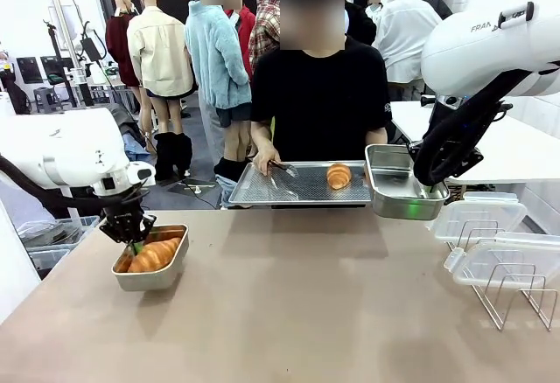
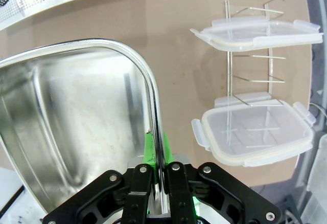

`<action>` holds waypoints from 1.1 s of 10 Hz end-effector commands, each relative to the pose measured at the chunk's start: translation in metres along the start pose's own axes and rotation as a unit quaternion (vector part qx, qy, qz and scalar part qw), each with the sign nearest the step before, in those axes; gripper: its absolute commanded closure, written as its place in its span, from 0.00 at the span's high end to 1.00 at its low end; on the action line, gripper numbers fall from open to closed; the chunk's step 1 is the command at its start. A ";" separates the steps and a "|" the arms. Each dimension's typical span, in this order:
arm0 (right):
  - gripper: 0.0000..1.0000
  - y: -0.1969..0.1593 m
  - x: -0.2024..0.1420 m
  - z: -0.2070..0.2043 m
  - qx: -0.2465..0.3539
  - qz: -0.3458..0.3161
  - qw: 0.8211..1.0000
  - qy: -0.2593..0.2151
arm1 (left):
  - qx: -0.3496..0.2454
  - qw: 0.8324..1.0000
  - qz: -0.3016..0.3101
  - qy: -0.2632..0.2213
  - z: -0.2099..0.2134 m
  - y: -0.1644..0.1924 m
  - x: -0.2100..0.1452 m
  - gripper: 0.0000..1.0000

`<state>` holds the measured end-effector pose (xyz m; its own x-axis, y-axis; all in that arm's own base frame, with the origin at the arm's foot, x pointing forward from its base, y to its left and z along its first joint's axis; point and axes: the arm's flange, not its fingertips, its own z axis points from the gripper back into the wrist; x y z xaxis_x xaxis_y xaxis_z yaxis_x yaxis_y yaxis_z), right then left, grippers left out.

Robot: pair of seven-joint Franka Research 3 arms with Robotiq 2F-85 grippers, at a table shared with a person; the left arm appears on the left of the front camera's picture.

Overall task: Place the bread in airtight containers.
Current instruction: Once an object is inside an Airtight Container , place the container in the center of the table.

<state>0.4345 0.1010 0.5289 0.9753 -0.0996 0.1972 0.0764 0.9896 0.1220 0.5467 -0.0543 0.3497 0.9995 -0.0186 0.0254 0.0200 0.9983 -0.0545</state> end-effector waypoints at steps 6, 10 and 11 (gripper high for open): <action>0.00 0.000 0.000 0.000 0.004 0.000 1.000 -0.007 | 0.033 0.999 0.028 -0.031 -0.034 -0.004 0.026 0.00; 0.00 0.000 0.000 0.000 0.004 0.000 1.000 -0.007 | 0.022 0.999 -0.003 -0.032 -0.017 -0.006 0.018 0.20; 0.00 0.000 0.000 0.000 0.004 0.000 1.000 -0.007 | 0.020 0.999 -0.006 -0.037 -0.012 -0.006 0.016 0.39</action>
<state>0.4344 0.1010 0.5289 0.9753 -0.0995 0.1972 0.0764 0.9896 0.1219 0.5686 -0.0632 0.3309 0.9965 -0.0081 0.0826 0.0095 0.9998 -0.0164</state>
